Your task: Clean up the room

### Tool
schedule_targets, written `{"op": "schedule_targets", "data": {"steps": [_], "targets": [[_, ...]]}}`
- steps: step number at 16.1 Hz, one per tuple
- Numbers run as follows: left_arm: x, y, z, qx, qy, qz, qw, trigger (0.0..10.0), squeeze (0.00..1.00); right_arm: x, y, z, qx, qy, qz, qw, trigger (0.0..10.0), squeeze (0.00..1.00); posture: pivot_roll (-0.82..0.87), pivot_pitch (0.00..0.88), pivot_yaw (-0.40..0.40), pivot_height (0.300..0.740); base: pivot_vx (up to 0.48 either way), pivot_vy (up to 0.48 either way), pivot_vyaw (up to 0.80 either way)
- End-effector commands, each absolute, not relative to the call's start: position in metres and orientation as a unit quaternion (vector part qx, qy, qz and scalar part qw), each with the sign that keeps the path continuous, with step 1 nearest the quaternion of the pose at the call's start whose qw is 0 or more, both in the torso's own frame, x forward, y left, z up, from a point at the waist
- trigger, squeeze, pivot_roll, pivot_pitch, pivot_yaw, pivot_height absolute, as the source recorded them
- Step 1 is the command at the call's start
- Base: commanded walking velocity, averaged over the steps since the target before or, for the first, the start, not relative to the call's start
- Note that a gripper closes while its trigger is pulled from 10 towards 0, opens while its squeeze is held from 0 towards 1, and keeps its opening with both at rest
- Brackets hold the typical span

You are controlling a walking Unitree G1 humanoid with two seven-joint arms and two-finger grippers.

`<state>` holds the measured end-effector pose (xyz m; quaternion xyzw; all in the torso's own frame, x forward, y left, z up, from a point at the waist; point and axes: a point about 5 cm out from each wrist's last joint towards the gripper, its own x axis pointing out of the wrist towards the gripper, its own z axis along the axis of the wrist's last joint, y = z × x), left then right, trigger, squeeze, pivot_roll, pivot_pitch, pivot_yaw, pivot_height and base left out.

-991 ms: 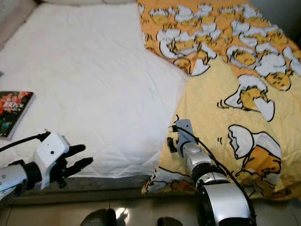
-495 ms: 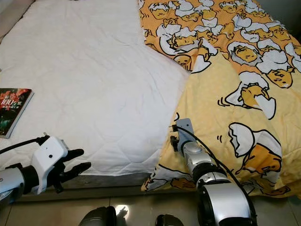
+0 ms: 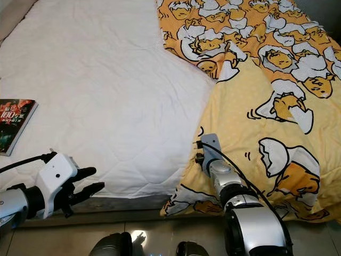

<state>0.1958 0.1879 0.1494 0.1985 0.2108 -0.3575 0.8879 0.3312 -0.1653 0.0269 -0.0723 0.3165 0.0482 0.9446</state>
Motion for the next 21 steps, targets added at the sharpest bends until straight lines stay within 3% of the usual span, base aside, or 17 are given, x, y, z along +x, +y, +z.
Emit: {"op": "schedule_targets", "data": {"steps": [1, 7, 10, 12, 14, 15, 17, 18, 19, 21], "targets": [[0.195, 0.188, 0.149, 0.2, 0.212, -0.359, 0.887, 10.0, 0.0, 0.325, -0.171, 0.019, -0.065, 0.335, 0.042, 0.939, 0.0, 0.0, 0.2, 0.183, -0.014, 0.74, 0.0, 0.0, 0.0], [0.198, 0.187, 0.146, 0.197, 0.215, -0.363, 0.885, 10.0, 0.0, 0.324, -0.183, 0.021, -0.047, 0.33, 0.05, 0.941, 0.0, 0.0, 0.18, 0.177, -0.002, 0.74, 0.0, 0.0, 0.0], [0.198, 0.186, 0.145, 0.196, 0.216, -0.367, 0.883, 10.0, 0.0, 0.321, -0.185, 0.022, -0.036, 0.32, 0.129, 0.938, 0.0, 0.0, 0.17, 0.177, 0.005, 0.74, 0.0, 0.0, 0.0], [0.198, 0.186, 0.145, 0.195, 0.216, -0.368, 0.883, 10.0, 0.0, 0.309, -0.188, 0.019, -0.027, 0.317, 0.241, 0.917, 0.0, 0.0, 0.16, 0.176, 0.006, 0.74, 0.0, 0.0, 0.0], [0.199, 0.185, 0.144, 0.194, 0.216, -0.369, 0.883, 10.0, 0.0, 0.291, -0.188, 0.017, -0.01, 0.311, 0.354, 0.882, 0.0, 0.0, 0.17, 0.177, 0.004, 0.74, 0.0, 0.0, 0.0], [0.198, 0.184, 0.144, 0.193, 0.216, -0.37, 0.883, 10.0, 0.0, 0.27, -0.187, 0.019, -0.001, 0.308, 0.435, 0.846, 0.0, 0.0, 0.16, 0.18, 0.005, 0.74, 0.0, 0.0, 0.0], [0.195, 0.183, 0.143, 0.192, 0.217, -0.372, 0.882, 10.0, 0.0, 0.201, -0.185, 0.026, 0.009, 0.348, 0.588, 0.73, 0.0, 0.0, 0.15, 0.172, 0.004, 0.74, 0.0, 0.0, 0.0], [0.195, 0.182, 0.143, 0.191, 0.217, -0.374, 0.881, 10.0, 0.0, 0.174, -0.192, 0.02, -0.014, 0.374, 0.614, 0.695, 0.0, 0.0, 0.15, 0.17, 0.006, 0.74, 0.0, 0.0, 0.0], [0.195, 0.181, 0.143, 0.191, 0.217, -0.376, 0.881, 10.0, 0.0, 0.155, -0.198, 0.015, -0.031, 0.397, 0.624, 0.673, 0.0, 0.0, 0.15, 0.173, 0.009, 0.74, 0.0, 0.0, 0.0], [0.194, 0.179, 0.143, 0.189, 0.217, -0.381, 0.879, 10.0, 0.0, 0.129, -0.207, 0.009, -0.041, 0.441, 0.603, 0.663, 0.0, 0.0, 0.15, 0.179, 0.016, 0.74, 0.0, 0.0, 0.0]]}}
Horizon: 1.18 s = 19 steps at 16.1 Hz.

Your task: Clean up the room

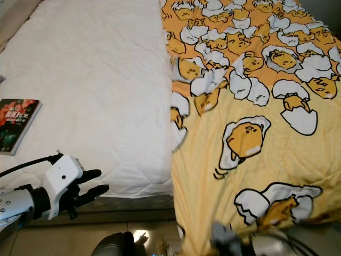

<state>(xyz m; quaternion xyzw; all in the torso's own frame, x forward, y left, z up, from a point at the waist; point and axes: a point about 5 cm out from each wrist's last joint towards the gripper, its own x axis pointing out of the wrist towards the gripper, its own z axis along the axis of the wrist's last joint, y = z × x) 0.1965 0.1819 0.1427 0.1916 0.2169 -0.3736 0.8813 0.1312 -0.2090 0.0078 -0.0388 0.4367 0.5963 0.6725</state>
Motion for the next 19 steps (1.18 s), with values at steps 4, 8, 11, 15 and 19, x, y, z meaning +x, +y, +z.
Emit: {"op": "schedule_targets", "data": {"steps": [4, 8, 11, 15, 19], "targets": [[0.193, 0.177, 0.143, 0.192, 0.22, -0.389, 0.874, 10.0, 0.0, 0.105, -0.209, -0.034, -0.063, 0.49, 0.581, 0.647, 0.0, 0.0, 0.16, 0.177, 0.027, 0.74, 0.0, 0.0, 0.0], [0.19, 0.176, 0.141, 0.194, 0.222, -0.396, 0.87, 10.0, 0.0, 0.085, -0.201, -0.073, -0.1, 0.519, 0.549, 0.647, 0.0, 0.0, 0.15, 0.17, 0.028, 0.74, 0.0, 0.0, 0.0], [0.191, 0.174, 0.137, 0.193, 0.222, -0.394, 0.871, 10.0, 0.0, 0.076, -0.206, -0.094, -0.143, 0.528, 0.469, 0.693, 10.0, 1.0, 0.13, 0.141, 0.023, 0.74, 0.0, 0.0, 0.0], [0.196, 0.171, 0.127, 0.184, 0.218, -0.379, 0.88, 10.0, 0.0, 0.083, -0.207, -0.098, -0.15, 0.517, 0.417, 0.733, 10.0, 1.0, 0.1, 0.063, 0.018, 0.74, 0.0, 0.0, 0.0], [0.202, 0.164, 0.109, 0.146, 0.216, -0.355, 0.898, 10.0, 0.0, 0.129, -0.207, -0.087, -0.144, 0.474, 0.366, 0.788, 10.0, 1.0, 0.02, 0.0, 0.03, 0.74, 0.0, 0.0, 0.0]]}}
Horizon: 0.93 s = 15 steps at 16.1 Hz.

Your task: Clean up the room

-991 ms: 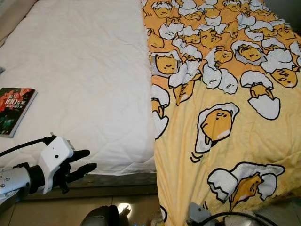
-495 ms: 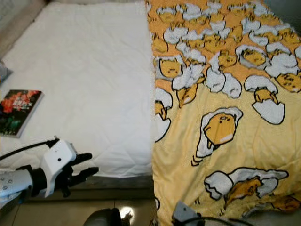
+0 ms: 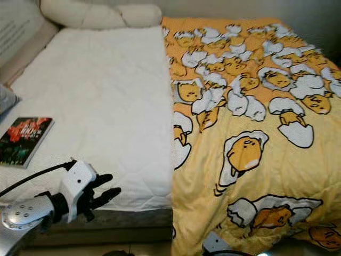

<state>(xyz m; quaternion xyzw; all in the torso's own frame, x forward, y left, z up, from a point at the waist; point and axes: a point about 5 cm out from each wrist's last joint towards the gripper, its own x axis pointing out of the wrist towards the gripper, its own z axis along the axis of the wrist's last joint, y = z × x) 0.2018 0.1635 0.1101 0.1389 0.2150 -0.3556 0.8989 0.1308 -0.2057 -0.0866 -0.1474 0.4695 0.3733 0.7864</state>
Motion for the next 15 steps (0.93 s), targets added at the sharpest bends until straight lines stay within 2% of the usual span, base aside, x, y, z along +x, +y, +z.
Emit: {"op": "schedule_targets", "data": {"steps": [1, 4, 7, 9, 11, 12, 13, 15], "targets": [[0.206, 0.162, 0.104, 0.137, 0.216, -0.345, 0.903, 10.0, 0.0, 0.141, -0.207, -0.084, -0.139, 0.461, 0.351, 0.803, 10.0, 1.0, 0.01, 0.0, 0.034, 0.74, 0.0, 0.0, 0.0], [0.224, 0.16, 0.094, 0.131, 0.21, -0.296, 0.923, 10.0, 0.0, 0.18, -0.208, -0.071, -0.135, 0.423, 0.276, 0.852, 10.0, 1.0, -0.01, 0.0, 0.042, 0.74, 0.0, 0.0, 0.0], [0.231, 0.161, 0.091, 0.108, 0.207, -0.262, 0.936, 10.0, 0.0, 0.203, -0.213, -0.058, -0.097, 0.382, 0.218, 0.893, 10.0, 1.0, -0.02, 0.0, 0.049, 0.74, 0.0, 0.0, 0.0], [0.238, 0.164, 0.086, 0.097, 0.202, -0.217, 0.95, 10.0, 0.0, 0.222, -0.217, -0.034, -0.053, 0.276, 0.185, 0.942, 10.0, 1.0, -0.03, 0.0, 0.057, 0.74, 0.0, 0.0, 0.0], [0.242, 0.168, 0.084, 0.08, 0.195, -0.174, 0.962, 10.0, 0.0, 0.224, -0.208, 0.001, -0.03, 0.179, 0.168, 0.969, 10.0, 1.0, -0.04, 0.0, 0.06, 0.74, 0.0, 0.0, 0.0], [0.245, 0.17, 0.086, 0.065, 0.187, -0.155, 0.968, 10.0, 0.0, 0.228, -0.189, 0.033, -0.004, 0.131, 0.139, 0.982, 10.0, 0.17, -0.05, 0.0, 0.063, 0.74, 0.0, 0.0, 0.0], [0.248, 0.171, 0.089, 0.052, 0.177, -0.146, 0.972, 10.0, 0.0, 0.232, -0.173, 0.053, 0.018, 0.101, 0.128, 0.986, 10.0, 0.0, -0.06, 0.0, 0.067, 0.74, 0.0, 0.0, 0.0], [0.255, 0.17, 0.095, 0.053, 0.159, -0.14, 0.976, 10.0, 0.0, 0.244, -0.159, 0.067, 0.034, 0.071, 0.085, 0.993, 10.0, 0.0, -0.06, 0.0, 0.069, 0.74, 0.0, 0.0, 0.0]]}}
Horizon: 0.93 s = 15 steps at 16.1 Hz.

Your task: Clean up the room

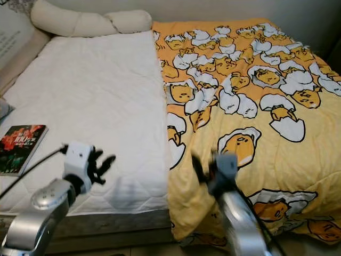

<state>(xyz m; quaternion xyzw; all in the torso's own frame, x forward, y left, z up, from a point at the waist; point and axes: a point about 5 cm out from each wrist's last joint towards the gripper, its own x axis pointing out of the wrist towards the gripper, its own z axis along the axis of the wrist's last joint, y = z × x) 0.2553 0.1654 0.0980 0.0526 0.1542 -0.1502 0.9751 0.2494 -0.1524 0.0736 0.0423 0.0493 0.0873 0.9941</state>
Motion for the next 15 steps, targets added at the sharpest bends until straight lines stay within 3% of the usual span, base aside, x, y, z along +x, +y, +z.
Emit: {"op": "schedule_targets", "data": {"steps": [1, 6, 8, 15], "targets": [[0.258, 0.168, 0.1, 0.054, 0.149, -0.14, 0.977, 10.0, 0.0, 0.249, -0.156, 0.074, 0.044, 0.056, 0.055, 0.996, 10.0, 0.0, -0.06, 0.0, 0.068, 0.74, 0.0, 0.0, 0.0], [0.259, 0.181, 0.108, 0.051, 0.13, -0.088, 0.986, 10.0, 0.0, 0.246, -0.151, 0.082, 0.032, 0.092, 0.014, 0.995, 10.0, 0.0, -0.01, 0.0, 0.035, 0.74, 0.0, -0.48, 0.0], [0.259, 0.186, 0.108, 0.048, 0.128, -0.07, 0.988, 10.0, 0.0, 0.248, -0.153, 0.081, -0.01, 0.096, 0.007, 0.995, 10.0, 0.0, -0.02, 0.0, 0.023, 0.74, 0.0, -0.48, 0.0], [0.26, 0.193, 0.111, 0.055, 0.123, -0.049, 0.99, 10.0, 0.0, 0.244, -0.169, 0.072, -0.008, 0.127, -0.022, 0.992, 10.0, 0.0, 0.0, 0.0, 0.013, 0.74, 0.0, -0.48, 0.0]]}}
